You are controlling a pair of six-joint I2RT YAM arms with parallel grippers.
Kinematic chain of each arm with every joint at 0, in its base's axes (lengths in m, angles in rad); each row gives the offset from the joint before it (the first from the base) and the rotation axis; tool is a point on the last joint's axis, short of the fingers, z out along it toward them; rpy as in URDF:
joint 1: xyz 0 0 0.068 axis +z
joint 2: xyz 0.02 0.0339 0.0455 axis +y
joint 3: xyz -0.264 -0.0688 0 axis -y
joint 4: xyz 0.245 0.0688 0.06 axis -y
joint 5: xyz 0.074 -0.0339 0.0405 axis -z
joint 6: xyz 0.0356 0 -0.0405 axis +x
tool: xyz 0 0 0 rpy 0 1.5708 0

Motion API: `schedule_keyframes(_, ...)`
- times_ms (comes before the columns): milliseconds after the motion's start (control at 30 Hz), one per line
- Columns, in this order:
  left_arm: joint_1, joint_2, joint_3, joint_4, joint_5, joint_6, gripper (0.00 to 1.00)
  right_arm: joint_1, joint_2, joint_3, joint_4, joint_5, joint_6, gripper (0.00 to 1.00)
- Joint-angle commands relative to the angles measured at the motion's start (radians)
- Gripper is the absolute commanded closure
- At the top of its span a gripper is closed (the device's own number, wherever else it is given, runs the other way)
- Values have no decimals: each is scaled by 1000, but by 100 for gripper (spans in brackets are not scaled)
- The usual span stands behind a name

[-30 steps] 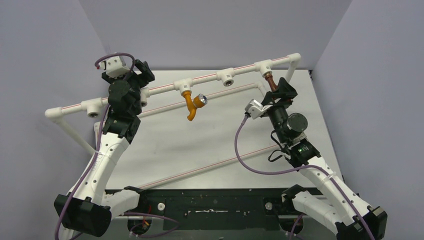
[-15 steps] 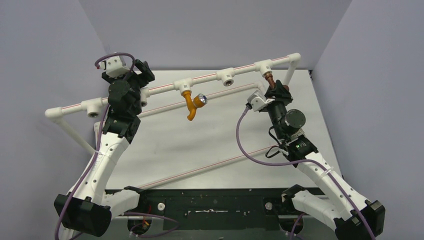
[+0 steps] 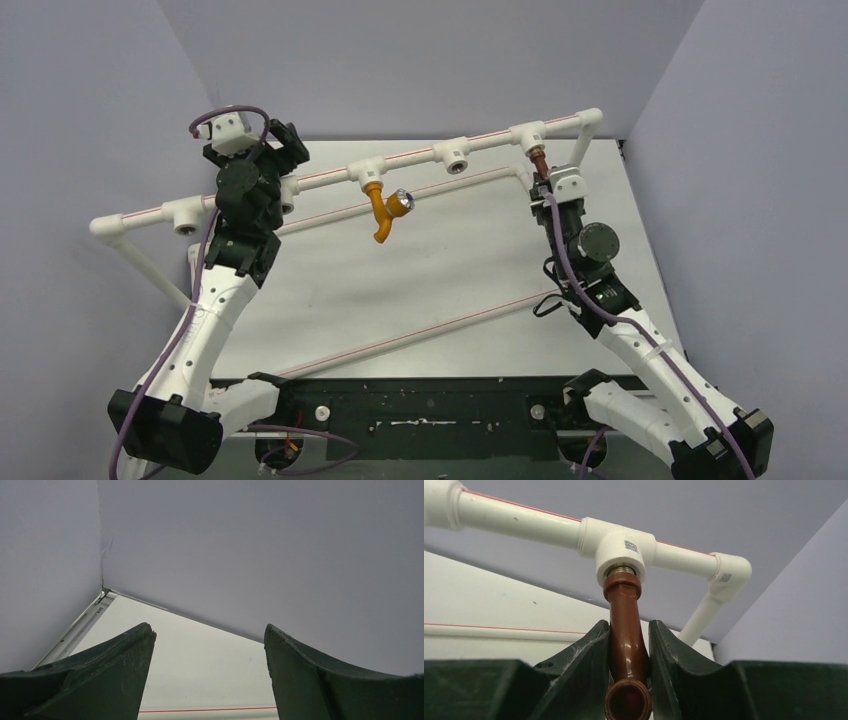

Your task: Install the water faucets

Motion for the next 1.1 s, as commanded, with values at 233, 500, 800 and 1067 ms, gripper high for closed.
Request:
schedule_keyframes(233,-16,55,-84,-292,25,-2,22,1,-38,132,-30,109,725,100)
schedule_keyframes(500,-17,53,-85,-292,24,-1,22,-5,-29,181,-90,78,785,100)
schedule_keyframes(800,-16,54,-83,-291,24,-1,22,-4,-52,233,-189,-37,587,29)
schedule_keyframes(1067,-16,54,-84,-292,23,1,22,-3,-119,253,-313,-111,353,12)
